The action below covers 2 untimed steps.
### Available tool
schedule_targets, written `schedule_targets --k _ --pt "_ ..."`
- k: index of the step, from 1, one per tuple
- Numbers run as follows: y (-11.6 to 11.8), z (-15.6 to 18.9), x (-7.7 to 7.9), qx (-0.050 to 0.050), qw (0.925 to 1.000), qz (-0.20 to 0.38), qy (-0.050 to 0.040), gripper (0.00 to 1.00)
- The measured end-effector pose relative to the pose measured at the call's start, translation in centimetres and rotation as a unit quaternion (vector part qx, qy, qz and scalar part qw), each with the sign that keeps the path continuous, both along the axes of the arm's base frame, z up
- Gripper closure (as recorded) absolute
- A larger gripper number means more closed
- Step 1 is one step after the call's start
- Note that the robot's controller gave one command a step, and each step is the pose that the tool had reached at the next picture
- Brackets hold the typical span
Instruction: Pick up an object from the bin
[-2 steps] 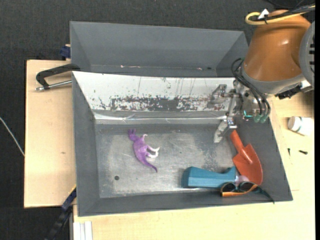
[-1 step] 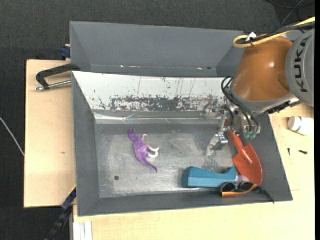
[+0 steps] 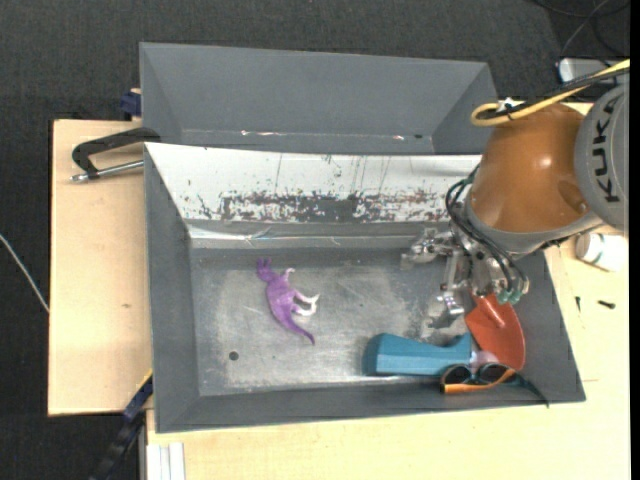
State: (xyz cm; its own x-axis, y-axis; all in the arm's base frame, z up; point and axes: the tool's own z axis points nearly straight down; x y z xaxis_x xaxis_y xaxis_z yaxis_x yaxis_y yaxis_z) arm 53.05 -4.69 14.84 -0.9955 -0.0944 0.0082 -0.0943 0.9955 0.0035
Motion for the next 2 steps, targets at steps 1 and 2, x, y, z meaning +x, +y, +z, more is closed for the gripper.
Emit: schedule_targets --k 1,2 --pt "-0.7 -0.1 1.1 -0.002 0.9999 0.006 -0.0094 0.00" --pt "3.4 -3.3 -0.2 -0.002 0.9991 0.041 -0.0087 0.00"
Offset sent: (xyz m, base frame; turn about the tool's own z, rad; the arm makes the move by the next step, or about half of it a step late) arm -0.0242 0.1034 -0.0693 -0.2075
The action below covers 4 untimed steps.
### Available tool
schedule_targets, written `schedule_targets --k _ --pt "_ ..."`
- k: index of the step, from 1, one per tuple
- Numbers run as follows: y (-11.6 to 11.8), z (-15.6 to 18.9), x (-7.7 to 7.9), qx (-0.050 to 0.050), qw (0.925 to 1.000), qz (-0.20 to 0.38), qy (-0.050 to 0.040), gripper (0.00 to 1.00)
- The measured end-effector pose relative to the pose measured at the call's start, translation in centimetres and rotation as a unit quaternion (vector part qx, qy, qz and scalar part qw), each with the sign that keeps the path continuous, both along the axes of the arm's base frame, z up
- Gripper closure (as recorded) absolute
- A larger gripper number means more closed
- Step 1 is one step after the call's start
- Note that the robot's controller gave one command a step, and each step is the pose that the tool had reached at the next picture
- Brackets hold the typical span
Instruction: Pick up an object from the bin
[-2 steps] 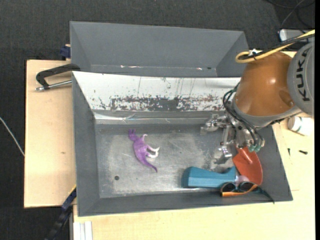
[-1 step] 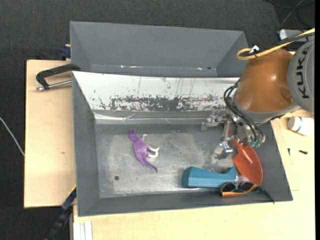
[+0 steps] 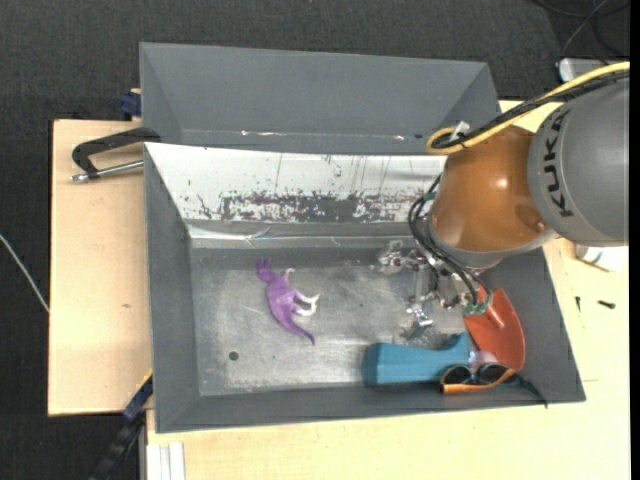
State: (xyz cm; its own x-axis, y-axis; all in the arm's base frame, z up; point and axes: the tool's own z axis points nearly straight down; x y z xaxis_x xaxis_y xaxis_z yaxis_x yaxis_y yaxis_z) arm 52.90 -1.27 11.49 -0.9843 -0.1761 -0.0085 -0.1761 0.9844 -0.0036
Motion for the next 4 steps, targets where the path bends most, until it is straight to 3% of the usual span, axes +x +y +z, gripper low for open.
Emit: schedule_targets --k 1,2,3,4 --pt "3.4 0.0 -1.4 0.002 0.9902 0.140 -0.0012 0.00" --pt "0.4 2.4 -2.1 0.001 0.9838 0.179 0.0000 0.00" --pt "3.2 -1.0 -3.0 -0.003 0.9890 0.148 0.0078 0.00" --pt "-0.8 -4.1 -2.6 0.004 0.9883 0.152 0.0033 1.00"
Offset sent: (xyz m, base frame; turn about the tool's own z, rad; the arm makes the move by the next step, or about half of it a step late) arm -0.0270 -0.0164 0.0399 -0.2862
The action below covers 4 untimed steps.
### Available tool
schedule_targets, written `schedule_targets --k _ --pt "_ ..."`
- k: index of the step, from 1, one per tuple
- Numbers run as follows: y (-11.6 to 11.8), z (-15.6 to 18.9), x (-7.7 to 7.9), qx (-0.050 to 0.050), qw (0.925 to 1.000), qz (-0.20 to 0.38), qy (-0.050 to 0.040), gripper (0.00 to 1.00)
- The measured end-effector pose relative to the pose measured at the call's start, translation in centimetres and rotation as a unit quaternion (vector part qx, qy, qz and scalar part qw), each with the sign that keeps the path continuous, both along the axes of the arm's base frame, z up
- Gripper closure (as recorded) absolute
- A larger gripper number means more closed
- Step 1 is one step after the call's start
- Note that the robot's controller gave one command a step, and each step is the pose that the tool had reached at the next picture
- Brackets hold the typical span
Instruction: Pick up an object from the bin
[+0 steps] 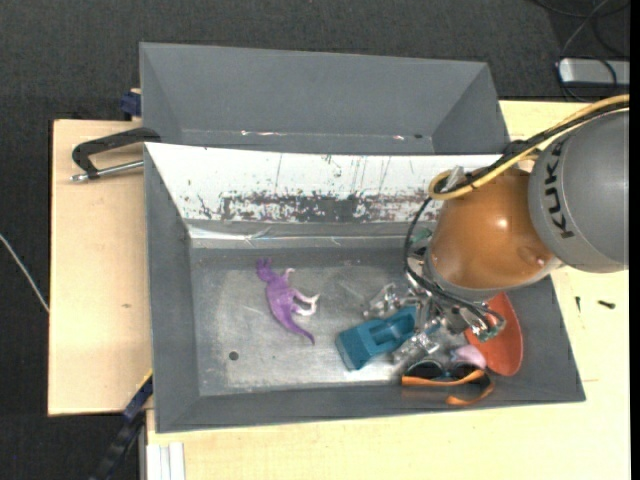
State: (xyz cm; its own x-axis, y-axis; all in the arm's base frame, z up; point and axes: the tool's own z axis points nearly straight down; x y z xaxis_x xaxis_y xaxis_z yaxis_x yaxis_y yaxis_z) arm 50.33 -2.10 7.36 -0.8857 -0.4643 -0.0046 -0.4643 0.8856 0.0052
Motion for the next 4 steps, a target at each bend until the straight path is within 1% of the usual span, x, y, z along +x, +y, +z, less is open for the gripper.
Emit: schedule_targets --k 1,2,3,4 --pt "0.0 0.0 0.0 0.000 1.0000 0.000 0.0000 1.00" --pt "-0.6 12.3 2.3 -0.003 1.0000 0.003 0.0010 1.00" --pt "-0.6 12.3 2.3 -0.003 1.0000 0.003 0.0013 1.00" --pt "-0.6 15.8 2.4 -0.002 0.9995 0.030 0.0042 1.00"
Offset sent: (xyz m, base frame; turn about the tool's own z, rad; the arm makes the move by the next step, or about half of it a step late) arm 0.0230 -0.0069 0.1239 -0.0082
